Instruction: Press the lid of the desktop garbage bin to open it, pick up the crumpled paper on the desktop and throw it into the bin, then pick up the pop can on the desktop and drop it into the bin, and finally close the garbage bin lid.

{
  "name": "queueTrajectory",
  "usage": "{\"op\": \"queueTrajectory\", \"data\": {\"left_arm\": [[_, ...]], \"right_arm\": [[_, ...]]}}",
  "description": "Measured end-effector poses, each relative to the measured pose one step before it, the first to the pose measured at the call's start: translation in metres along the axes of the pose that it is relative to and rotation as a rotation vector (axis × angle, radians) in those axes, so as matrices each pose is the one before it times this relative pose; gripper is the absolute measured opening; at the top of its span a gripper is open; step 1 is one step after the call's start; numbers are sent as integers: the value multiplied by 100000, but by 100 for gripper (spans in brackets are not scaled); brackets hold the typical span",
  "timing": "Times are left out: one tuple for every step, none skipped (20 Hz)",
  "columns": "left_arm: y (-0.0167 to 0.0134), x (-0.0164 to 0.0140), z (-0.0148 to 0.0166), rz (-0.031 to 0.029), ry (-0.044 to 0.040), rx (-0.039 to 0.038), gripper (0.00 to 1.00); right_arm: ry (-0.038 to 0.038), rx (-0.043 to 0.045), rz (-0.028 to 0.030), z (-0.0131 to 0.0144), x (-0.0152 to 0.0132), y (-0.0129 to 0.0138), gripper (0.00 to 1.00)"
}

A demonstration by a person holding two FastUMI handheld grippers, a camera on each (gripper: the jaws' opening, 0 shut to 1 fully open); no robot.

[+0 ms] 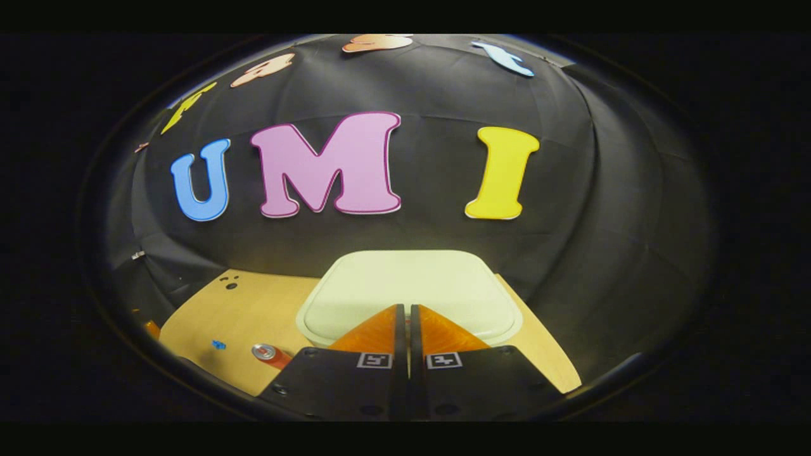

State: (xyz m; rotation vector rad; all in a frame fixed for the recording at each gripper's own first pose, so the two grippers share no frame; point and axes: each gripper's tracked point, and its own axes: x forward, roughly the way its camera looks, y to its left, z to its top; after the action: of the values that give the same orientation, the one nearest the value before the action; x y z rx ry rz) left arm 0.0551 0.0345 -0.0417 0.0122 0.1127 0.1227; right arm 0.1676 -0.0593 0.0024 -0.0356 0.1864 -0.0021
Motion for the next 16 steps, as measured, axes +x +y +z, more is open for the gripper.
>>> {"op": "queueTrajectory", "data": {"left_arm": [[-46, 25, -232, -6, 679, -92, 96], [-60, 11, -155, 50, 958, -90, 96], [78, -71, -39, 167, 163, 36, 96], [-17, -26, 109, 156, -199, 286, 96], [27, 32, -125, 100, 8, 384, 96], [-23, 62, -21, -142, 100, 359, 96], [-41, 25, -155, -245, 224, 296, 96], [40, -10, -45, -47, 230, 218, 96], [58, -89, -16, -175, -33, -24, 96], [79, -30, -21, -34, 12, -173, 96], [51, 10, -132, -67, 81, -389, 96], [31, 7, -42, -498, 250, -484, 96], [-63, -135, -62, -555, -39, -268, 96], [108, -117, 192, -251, -539, 213, 96], [203, -166, 158, -62, -817, 356, 96], [165, -138, 240, -172, -1050, 165, 96]], "right_arm": [[561, -723, -57, -310, -248, -89, 0], [-207, -734, -137, 191, 20, 55, 0], [343, -968, -17, -205, 20, 74, 0], [473, -259, -265, -115, 134, -2, 0], [-513, 454, 213, -9, -10, -193, 5], [1, 2557, 868, 40, -9, -47, 5], [-432, 3672, 1006, -73, 41, 169, 1], [-719, 3175, 450, 60, -102, -75, 1], [196, 40, -55, -53, 88, -30, 5], [-308, -2546, -617, 66, 17, 39, 1], [135, -3072, -953, 25, 8, 60, 0], [-1691, -1720, -1000, 524, -204, -26, 5], [-934, 155, -391, 385, -109, 163, 0], [1271, 974, 1079, 109, -346, 419, 5], [-137, 490, 181, -52, -408, 244, 10], [-1292, 668, -202, 443, -384, 128, 0]]}}
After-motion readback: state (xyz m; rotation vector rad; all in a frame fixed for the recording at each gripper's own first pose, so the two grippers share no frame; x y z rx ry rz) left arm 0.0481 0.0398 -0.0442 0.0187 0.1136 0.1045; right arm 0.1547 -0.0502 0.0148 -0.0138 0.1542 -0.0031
